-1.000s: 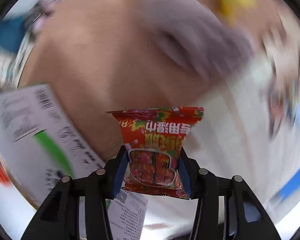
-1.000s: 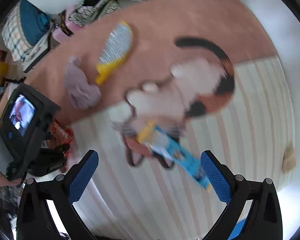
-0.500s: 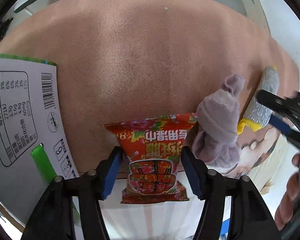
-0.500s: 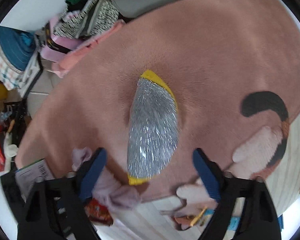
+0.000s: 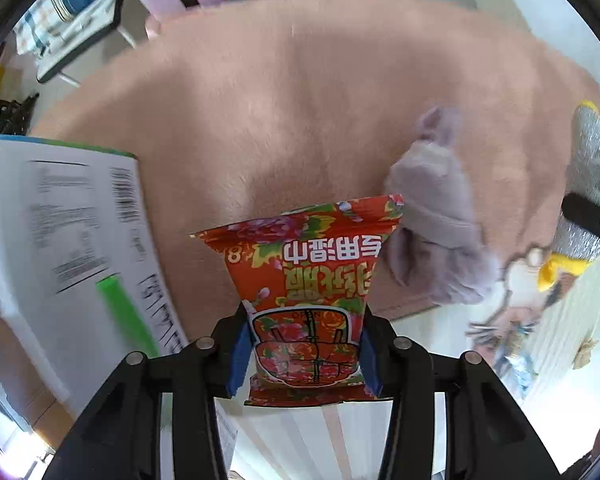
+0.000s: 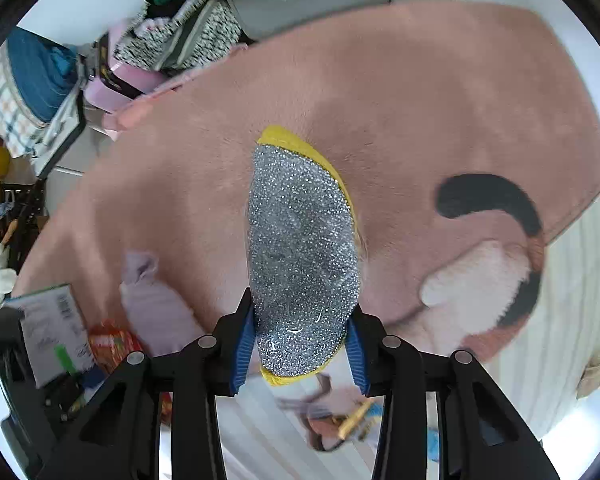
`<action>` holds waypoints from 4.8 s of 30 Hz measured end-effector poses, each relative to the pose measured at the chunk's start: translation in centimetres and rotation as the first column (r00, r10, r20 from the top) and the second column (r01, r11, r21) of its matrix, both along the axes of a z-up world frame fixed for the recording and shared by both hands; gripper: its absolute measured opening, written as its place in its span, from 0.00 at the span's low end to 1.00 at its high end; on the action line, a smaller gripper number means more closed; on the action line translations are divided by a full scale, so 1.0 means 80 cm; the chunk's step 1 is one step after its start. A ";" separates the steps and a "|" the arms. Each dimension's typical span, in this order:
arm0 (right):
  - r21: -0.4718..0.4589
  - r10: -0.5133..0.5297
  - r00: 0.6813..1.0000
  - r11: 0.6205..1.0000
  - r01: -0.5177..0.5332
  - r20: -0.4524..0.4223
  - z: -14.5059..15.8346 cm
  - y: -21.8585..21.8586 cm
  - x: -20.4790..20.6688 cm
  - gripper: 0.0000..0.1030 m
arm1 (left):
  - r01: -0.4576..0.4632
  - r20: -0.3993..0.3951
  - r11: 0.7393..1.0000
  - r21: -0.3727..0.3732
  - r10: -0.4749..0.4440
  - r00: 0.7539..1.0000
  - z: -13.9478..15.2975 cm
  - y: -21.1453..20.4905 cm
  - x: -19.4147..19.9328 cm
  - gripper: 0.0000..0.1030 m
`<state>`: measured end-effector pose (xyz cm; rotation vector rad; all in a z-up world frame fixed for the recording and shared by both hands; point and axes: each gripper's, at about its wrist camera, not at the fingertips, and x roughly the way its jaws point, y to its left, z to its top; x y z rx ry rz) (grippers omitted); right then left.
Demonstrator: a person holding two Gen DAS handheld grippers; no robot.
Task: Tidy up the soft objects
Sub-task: 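Lower the red packet into the box with the left tool while the right places the sponge, then open both tools and move them back toward the remaining items, then grasp the lavender sock with the left tool while the right grasps the blue stick snack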
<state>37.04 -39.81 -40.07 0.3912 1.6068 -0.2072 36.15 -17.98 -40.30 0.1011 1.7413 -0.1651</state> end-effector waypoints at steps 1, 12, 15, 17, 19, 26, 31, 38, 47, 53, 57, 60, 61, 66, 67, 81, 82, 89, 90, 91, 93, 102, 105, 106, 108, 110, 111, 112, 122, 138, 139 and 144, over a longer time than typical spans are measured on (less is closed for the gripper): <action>0.007 0.006 1.000 1.000 -0.006 0.023 0.017 0.002 -0.006 0.41 | -0.005 0.029 1.000 -0.009 0.006 1.000 0.017 0.002 -0.003 0.40; 0.144 0.205 0.953 0.960 -0.240 0.224 0.169 0.178 -0.081 0.41 | -0.080 0.240 0.984 -0.161 0.118 0.964 0.205 0.170 -0.054 0.40; 0.198 0.270 0.932 0.927 -0.320 0.243 0.181 0.257 -0.103 0.41 | -0.114 0.225 0.984 -0.138 0.143 0.964 0.206 0.256 -0.065 0.40; 0.225 0.321 0.916 0.900 -0.375 0.240 0.175 0.320 -0.110 0.41 | -0.144 0.196 0.983 -0.116 0.165 0.967 0.196 0.308 -0.067 0.40; 0.237 0.362 0.905 0.880 -0.411 0.226 0.160 0.376 -0.112 0.41 | -0.188 0.151 0.977 -0.097 0.201 0.968 0.186 0.355 -0.072 0.40; 0.214 0.482 0.868 0.841 -0.496 0.119 0.077 0.513 -0.112 0.41 | -0.258 -0.044 0.961 -0.100 0.255 0.966 0.097 0.443 -0.072 0.40; 0.184 0.523 0.851 0.833 -0.523 0.052 0.033 0.552 -0.113 0.41 | -0.230 -0.119 0.969 -0.090 0.219 0.968 0.050 0.443 -0.070 0.40; 0.144 0.554 0.832 0.824 -0.548 -0.008 0.006 0.571 -0.118 0.41 | -0.190 -0.173 0.977 -0.094 0.172 0.970 0.016 0.426 -0.072 0.41; 0.126 0.550 0.835 0.830 -0.543 -0.024 0.020 0.570 -0.118 0.69 | -0.210 -0.147 0.973 -0.097 0.195 0.970 0.033 0.429 -0.072 0.62; 0.093 0.513 0.858 0.854 -0.512 0.011 0.057 0.539 -0.127 0.69 | -0.184 -0.049 0.979 -0.088 0.180 0.982 0.094 0.419 -0.092 0.62; 0.045 0.490 0.870 0.869 -0.492 0.047 0.088 0.531 -0.141 0.69 | -0.187 0.045 0.980 -0.073 0.191 0.981 0.138 0.416 -0.110 0.62; 0.008 0.482 0.873 0.875 -0.484 0.074 0.111 0.523 -0.146 0.69 | -0.181 0.121 0.982 -0.060 0.187 0.975 0.165 0.431 -0.126 0.62; -0.006 0.480 0.873 0.876 -0.481 0.086 0.121 0.520 -0.151 0.69 | -0.183 0.144 0.982 -0.055 0.189 0.971 0.175 0.430 -0.133 0.62; -0.026 0.476 0.868 0.878 -0.477 0.139 0.174 0.504 -0.179 0.81 | -0.174 0.232 0.984 -0.032 0.177 0.957 0.200 0.422 -0.153 0.66; -0.045 0.483 0.863 0.875 -0.482 0.148 0.181 0.503 -0.185 0.86 | -0.171 0.257 0.985 -0.014 0.169 0.952 0.207 0.419 -0.158 0.80; -0.136 0.476 0.848 0.879 -0.456 0.235 0.231 0.488 -0.232 1.00 | -0.238 0.391 0.971 0.001 0.219 0.894 0.264 0.418 -0.208 0.98; -0.134 0.476 0.846 0.880 -0.456 0.241 0.234 0.486 -0.234 1.00 | -0.240 0.397 0.971 0.001 0.220 0.891 0.268 0.416 -0.212 0.98; -0.099 0.463 0.842 0.885 -0.454 0.278 0.248 0.467 -0.238 1.00 | -0.240 0.422 0.971 0.002 0.217 0.880 0.287 0.398 -0.217 0.98; -0.076 0.458 0.839 0.886 -0.456 0.294 0.251 0.461 -0.237 1.00 | -0.233 0.425 0.973 0.004 0.209 0.881 0.291 0.390 -0.215 0.98; -0.049 0.443 0.839 0.891 -0.452 0.314 0.254 0.452 -0.237 1.00 | -0.225 0.426 0.974 0.006 0.201 0.882 0.294 0.384 -0.213 0.98; -0.043 0.423 0.844 0.900 -0.434 0.331 0.257 0.432 -0.236 1.00 | -0.197 0.422 0.980 0.003 0.177 0.889 0.299 0.362 -0.207 0.98; -0.208 0.299 0.941 0.942 -0.264 0.162 0.205 0.235 -0.226 1.00 | -0.010 0.383 1.000 -0.025 0.018 0.923 0.263 0.172 -0.150 0.98; -0.280 0.243 0.968 0.935 -0.217 0.059 0.160 0.153 -0.224 1.00 | 0.044 0.313 0.999 -0.026 -0.034 0.949 0.214 0.092 -0.121 0.98; -0.288 0.228 0.973 0.935 -0.208 0.039 0.149 0.133 -0.223 1.00 | 0.063 0.283 0.998 -0.024 -0.053 0.958 0.194 0.065 -0.111 0.98; -0.301 0.203 0.979 0.933 -0.196 -0.010 0.118 0.089 -0.222 1.00 | 0.088 0.221 0.996 -0.023 -0.081 0.972 0.157 0.019 -0.094 0.98; -0.291 0.185 0.981 0.937 -0.193 -0.054 0.087 0.051 -0.222 1.00 | 0.099 0.165 0.995 -0.022 -0.094 0.982 0.121 -0.020 -0.079 0.98; -0.278 0.174 0.982 0.942 -0.188 -0.076 0.069 0.032 -0.222 1.00 | 0.100 0.145 0.995 -0.022 -0.096 0.985 0.107 -0.031 -0.073 0.98; -0.265 0.169 0.981 0.946 -0.188 -0.092 0.056 0.021 -0.221 1.00 | 0.097 0.117 0.995 -0.015 -0.094 0.989 0.089 -0.042 -0.066 0.98; -0.120 0.145 0.964 0.977 -0.175 -0.223 -0.053 -0.052 -0.221 0.70 | 0.073 0.011 0.996 0.048 -0.073 0.997 0.009 -0.071 -0.025 0.98; 0.092 -0.291 0.945 0.947 0.306 -0.149 -0.048 -0.132 -0.217 0.49 | -0.037 -0.133 0.999 -0.020 0.034 0.991 -0.061 -0.090 0.031 0.82; 0.081 -0.295 0.944 0.948 0.309 -0.150 -0.048 -0.130 -0.215 0.49 | -0.016 -0.110 1.000 0.004 0.016 0.994 -0.058 -0.094 0.029 0.77; -0.079 -0.213 0.965 0.976 0.203 -0.155 -0.047 -0.097 -0.206 0.40 | 0.108 -0.027 0.993 0.051 -0.107 0.994 -0.044 -0.113 0.006 0.33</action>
